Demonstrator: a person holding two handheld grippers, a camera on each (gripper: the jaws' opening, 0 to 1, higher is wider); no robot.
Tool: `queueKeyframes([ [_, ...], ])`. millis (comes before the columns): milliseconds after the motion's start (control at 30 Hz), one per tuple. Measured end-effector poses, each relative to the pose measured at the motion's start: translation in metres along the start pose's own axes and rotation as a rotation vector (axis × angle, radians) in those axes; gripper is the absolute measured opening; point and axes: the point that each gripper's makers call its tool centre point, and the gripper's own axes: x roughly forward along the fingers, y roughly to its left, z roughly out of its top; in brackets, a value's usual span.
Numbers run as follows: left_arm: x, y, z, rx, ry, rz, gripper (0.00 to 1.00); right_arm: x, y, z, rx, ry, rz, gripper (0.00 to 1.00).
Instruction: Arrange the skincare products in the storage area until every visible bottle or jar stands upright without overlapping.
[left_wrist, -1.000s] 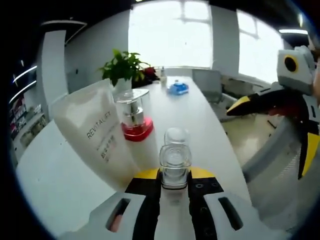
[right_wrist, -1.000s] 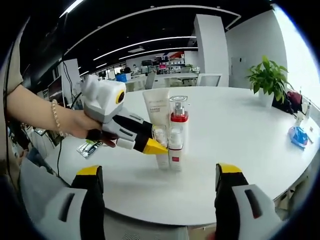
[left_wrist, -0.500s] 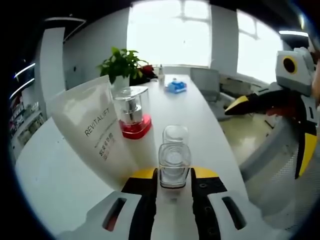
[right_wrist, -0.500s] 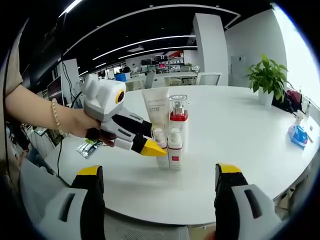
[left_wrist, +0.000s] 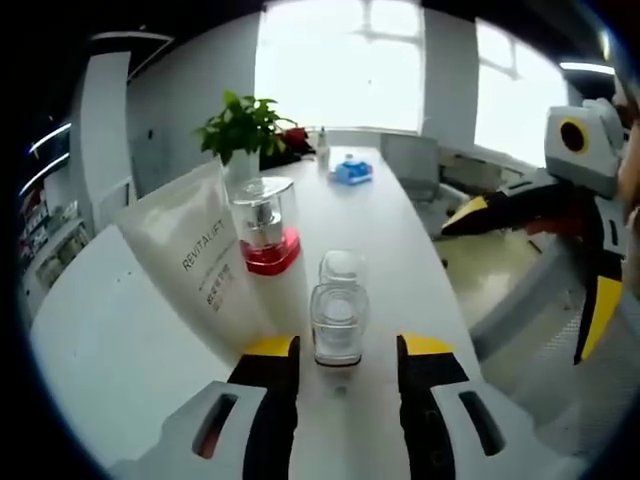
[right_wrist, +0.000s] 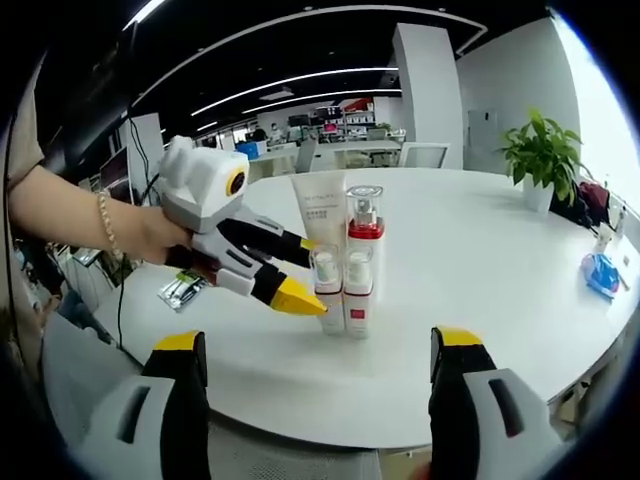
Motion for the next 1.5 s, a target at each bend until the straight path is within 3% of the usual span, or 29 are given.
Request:
queueKeyframes([
  [367, -0.02, -0.013, -0.009, -0.058, 0.032, 0.003, 0.58, 0.0, 0.008, -0.002, -0.029, 0.013, 0.039, 0.93],
  [733, -0.049, -0.014, -0.029, -0.219, 0.06, 0.105, 0.73, 0.0, 0.015, -0.004, -0.064, 0.027, 0.084, 0.93],
  [1100, -0.085, -0.014, -0.055, -0.353, 0.091, 0.233, 0.9, 0.003, 0.002, -0.005, -0.055, 0.031, 0.087, 0.94],
  [1267, -0.104, -0.016, -0.067, -0.412, 0.083, 0.295, 0.95, 0.002, 0.01, 0.001, -0.118, 0.023, 0.11, 0.95],
  [1500, -0.129, -0.024, -0.084, -0.483, 0.076, 0.356, 0.97, 0.007, 0.023, 0.009, -0.131, 0.008, 0.145, 0.95],
])
